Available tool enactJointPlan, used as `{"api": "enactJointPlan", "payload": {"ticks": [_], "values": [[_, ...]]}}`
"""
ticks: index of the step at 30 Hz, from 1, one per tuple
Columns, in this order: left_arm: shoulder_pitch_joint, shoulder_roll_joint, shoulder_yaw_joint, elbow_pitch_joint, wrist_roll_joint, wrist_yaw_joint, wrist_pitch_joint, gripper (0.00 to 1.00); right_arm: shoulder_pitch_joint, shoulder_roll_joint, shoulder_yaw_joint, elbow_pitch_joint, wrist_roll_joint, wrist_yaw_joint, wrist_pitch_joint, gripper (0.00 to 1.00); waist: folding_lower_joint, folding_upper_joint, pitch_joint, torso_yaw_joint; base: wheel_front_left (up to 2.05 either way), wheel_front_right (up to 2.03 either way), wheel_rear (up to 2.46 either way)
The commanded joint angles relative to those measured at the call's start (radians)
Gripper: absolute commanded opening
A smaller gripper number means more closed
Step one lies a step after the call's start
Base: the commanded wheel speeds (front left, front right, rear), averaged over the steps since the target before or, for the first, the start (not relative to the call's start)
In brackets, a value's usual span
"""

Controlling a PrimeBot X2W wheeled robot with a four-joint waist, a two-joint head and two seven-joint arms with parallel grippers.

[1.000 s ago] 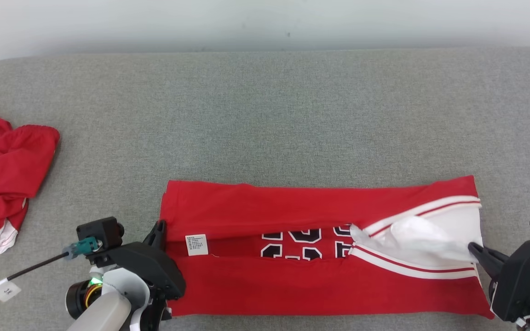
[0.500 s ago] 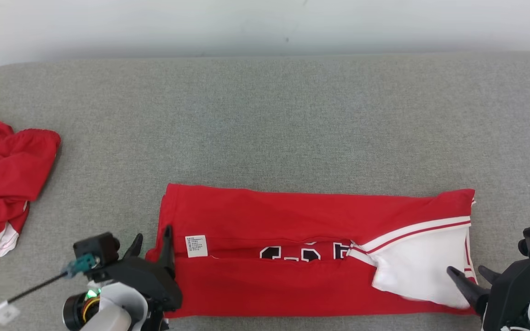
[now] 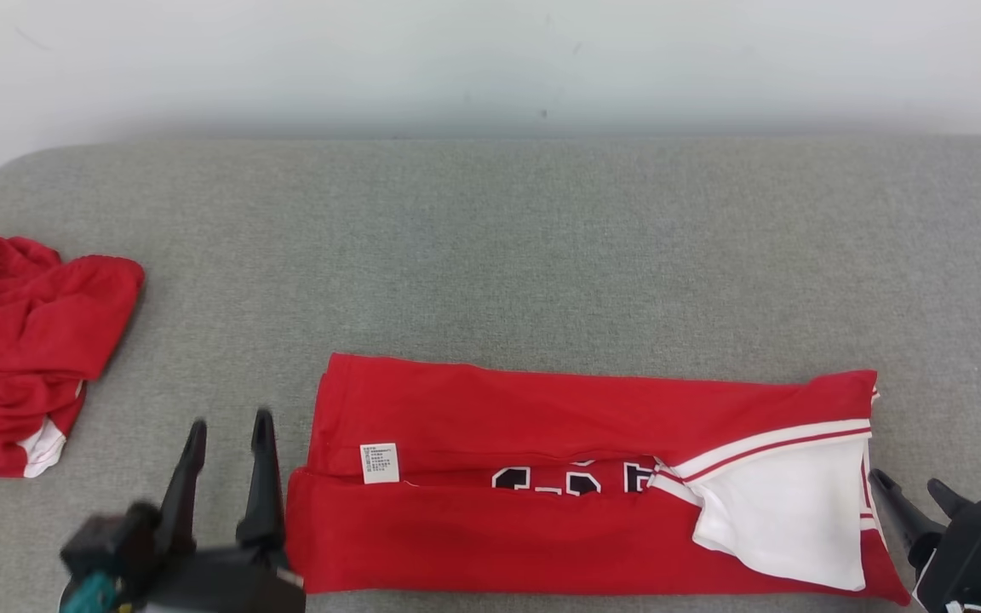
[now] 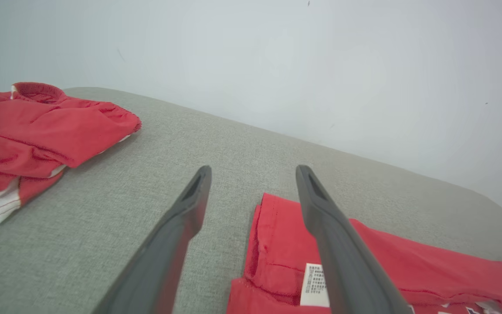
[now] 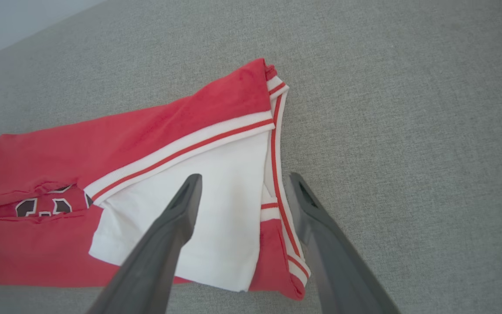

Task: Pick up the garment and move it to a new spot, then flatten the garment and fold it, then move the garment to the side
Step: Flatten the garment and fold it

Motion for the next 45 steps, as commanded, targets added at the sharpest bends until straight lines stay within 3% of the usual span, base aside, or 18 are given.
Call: {"api": "enactJointPlan", "payload": {"ticks": [1,7,17,26,37,39,40,41,45], "values": [[0.055,-0.026,0.048,-0.024,0.065,-0.028,-0.002,1.0,-0.002,0.012,-0.014,0.015,-0.011,-0.002,-0.013,1.0,0.0001,0.0,-0.014,0.01,0.0,0.0,0.0],[0.198,-0.134,0.196,-0.105,0.273,-0.138,-0.003,1.0,-0.015,0.018,-0.065,0.1,-0.05,-0.002,-0.043,1.0,0.0001,0.0,-0.038,0.026,0.0,0.0,0.0],[0.307,-0.222,0.329,-0.117,0.401,-0.229,-0.003,1.0,-0.078,0.003,-0.072,0.252,-0.08,-0.002,-0.071,1.0,0.0001,0.0,-0.039,0.036,0.0,0.0,0.0],[0.309,-0.236,0.356,-0.109,0.425,-0.255,-0.003,1.0,-0.149,-0.034,-0.033,0.425,-0.095,-0.002,-0.078,1.0,0.0001,0.0,-0.028,0.062,0.0,0.0,0.0],[0.292,-0.236,0.344,-0.106,0.395,-0.25,-0.003,1.0,-0.203,-0.047,0.064,0.569,-0.081,0.0,-0.09,1.0,0.0001,0.0,-0.005,0.078,0.0,0.0,0.0],[0.291,-0.236,0.346,-0.102,0.388,-0.248,-0.003,1.0,-0.214,-0.047,0.072,0.579,-0.068,0.0,-0.092,0.45,0.0001,0.0,-0.001,0.076,0.0,0.0,0.0],[0.289,-0.236,0.347,-0.103,0.387,-0.247,-0.003,1.0,-0.218,-0.046,0.075,0.582,-0.063,0.0,-0.092,0.04,0.0001,0.0,0.001,0.075,0.0,0.0,0.0],[0.287,-0.236,0.348,-0.103,0.386,-0.245,-0.003,1.0,-0.221,-0.048,0.079,0.585,-0.06,0.0,-0.091,0.0,0.0001,0.0,0.002,0.074,0.0,0.0,0.0],[0.282,-0.236,0.346,-0.104,0.384,-0.24,-0.003,1.0,-0.229,-0.08,0.066,0.588,-0.063,-0.002,-0.104,0.0,0.0001,0.0,0.006,0.07,0.0,0.0,0.0]]}}
